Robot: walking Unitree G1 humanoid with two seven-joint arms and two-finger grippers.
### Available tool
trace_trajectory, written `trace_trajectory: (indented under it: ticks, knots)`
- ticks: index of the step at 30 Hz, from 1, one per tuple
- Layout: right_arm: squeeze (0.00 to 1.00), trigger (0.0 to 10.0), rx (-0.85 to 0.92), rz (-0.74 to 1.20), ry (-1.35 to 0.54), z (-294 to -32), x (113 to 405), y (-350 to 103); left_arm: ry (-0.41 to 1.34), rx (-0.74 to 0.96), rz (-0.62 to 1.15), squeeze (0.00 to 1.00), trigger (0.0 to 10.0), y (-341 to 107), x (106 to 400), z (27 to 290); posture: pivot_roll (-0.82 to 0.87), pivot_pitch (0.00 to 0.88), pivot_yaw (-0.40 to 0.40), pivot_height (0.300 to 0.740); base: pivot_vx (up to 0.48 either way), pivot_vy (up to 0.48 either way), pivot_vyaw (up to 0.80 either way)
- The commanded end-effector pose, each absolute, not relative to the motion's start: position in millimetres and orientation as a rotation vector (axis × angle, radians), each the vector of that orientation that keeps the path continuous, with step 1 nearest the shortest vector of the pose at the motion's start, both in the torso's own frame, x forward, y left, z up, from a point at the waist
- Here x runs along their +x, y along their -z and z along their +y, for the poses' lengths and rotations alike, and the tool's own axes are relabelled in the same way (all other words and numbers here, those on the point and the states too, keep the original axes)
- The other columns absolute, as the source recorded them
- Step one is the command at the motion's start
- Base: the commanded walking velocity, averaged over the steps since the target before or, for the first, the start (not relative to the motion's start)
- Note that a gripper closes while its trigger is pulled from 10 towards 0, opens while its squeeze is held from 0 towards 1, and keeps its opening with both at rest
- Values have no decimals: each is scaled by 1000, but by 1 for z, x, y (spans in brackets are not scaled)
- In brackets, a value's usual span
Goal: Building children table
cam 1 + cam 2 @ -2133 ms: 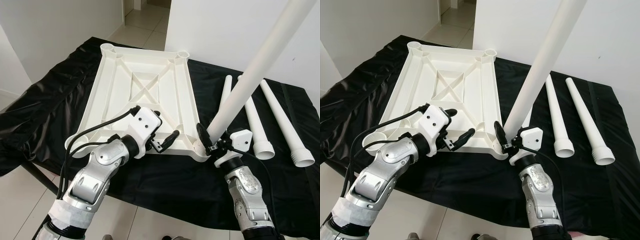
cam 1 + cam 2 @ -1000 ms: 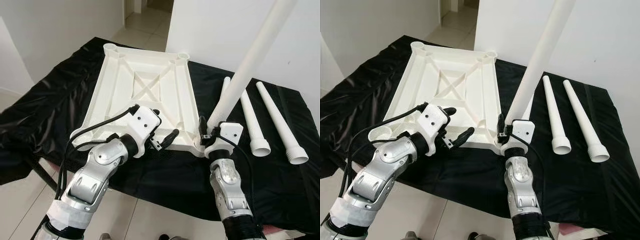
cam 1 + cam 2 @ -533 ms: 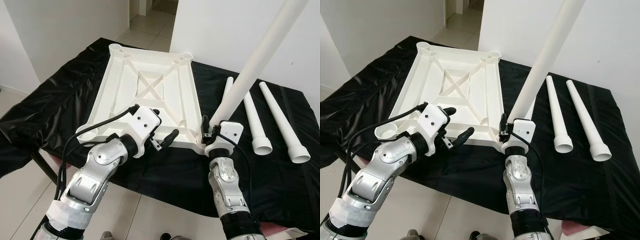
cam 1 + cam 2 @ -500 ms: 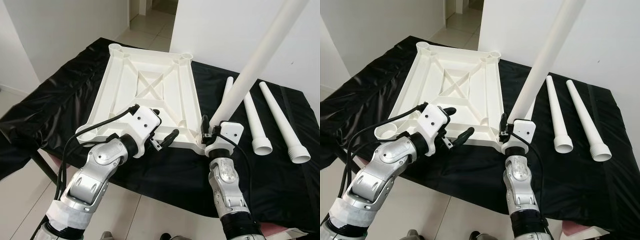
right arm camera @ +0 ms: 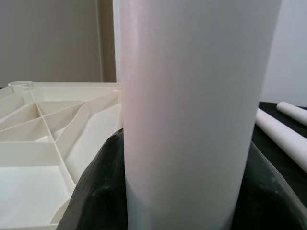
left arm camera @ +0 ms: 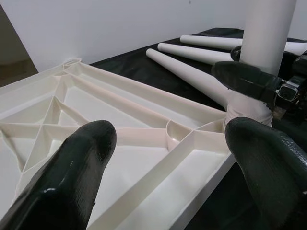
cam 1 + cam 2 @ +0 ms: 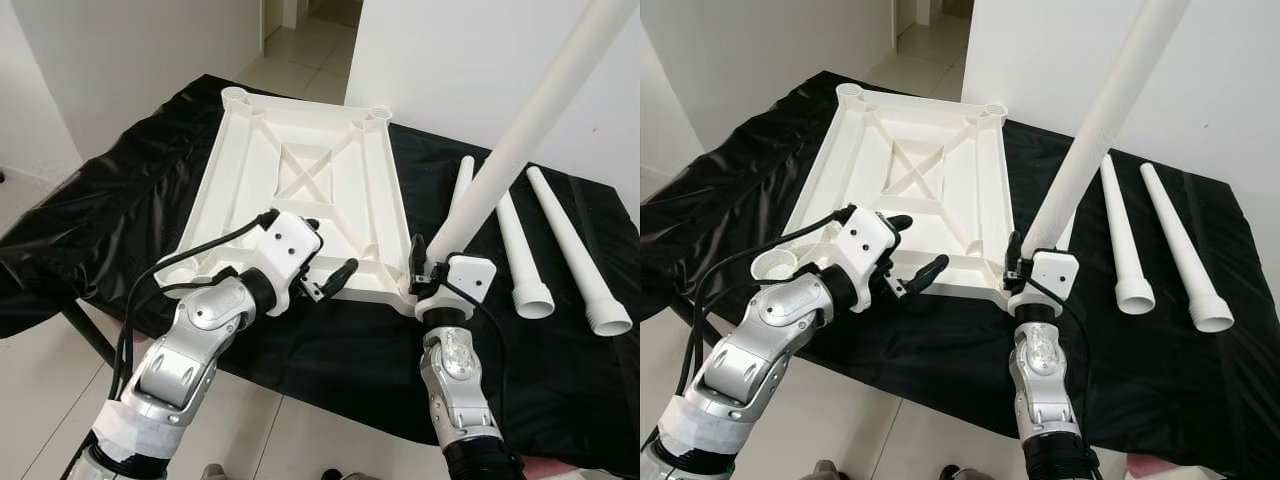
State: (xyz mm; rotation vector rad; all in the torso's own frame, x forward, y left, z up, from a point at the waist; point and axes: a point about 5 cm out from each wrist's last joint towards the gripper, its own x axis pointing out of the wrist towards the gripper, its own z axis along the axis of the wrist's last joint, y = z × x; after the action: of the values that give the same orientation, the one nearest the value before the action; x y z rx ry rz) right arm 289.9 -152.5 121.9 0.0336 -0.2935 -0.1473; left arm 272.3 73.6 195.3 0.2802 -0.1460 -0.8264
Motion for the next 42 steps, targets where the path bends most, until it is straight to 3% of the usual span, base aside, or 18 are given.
trace_trajectory:
  ticks: [1, 24, 25, 42]
  knots:
    - [0, 10000, 34, -110, 288, -179, 281, -86, 854, 282, -139, 0, 10000, -195, 269, 72, 90, 87, -40, 740, 0, 0, 0]
    - [0, 10000, 44, -138, 210, -170, 283, -89, 852, 274, -132, 0, 10000, -195, 268, 71, 81, 97, -41, 740, 0, 0, 0]
    - [1000, 10000, 48, -143, 206, -170, 284, -90, 852, 272, -131, 0, 10000, -195, 268, 71, 81, 96, -43, 740, 0, 0, 0]
    - [1000, 10000, 36, -163, 138, -170, 286, -94, 846, 263, -131, 0, 10000, -195, 269, 70, 78, 95, -47, 740, 0, 0, 0]
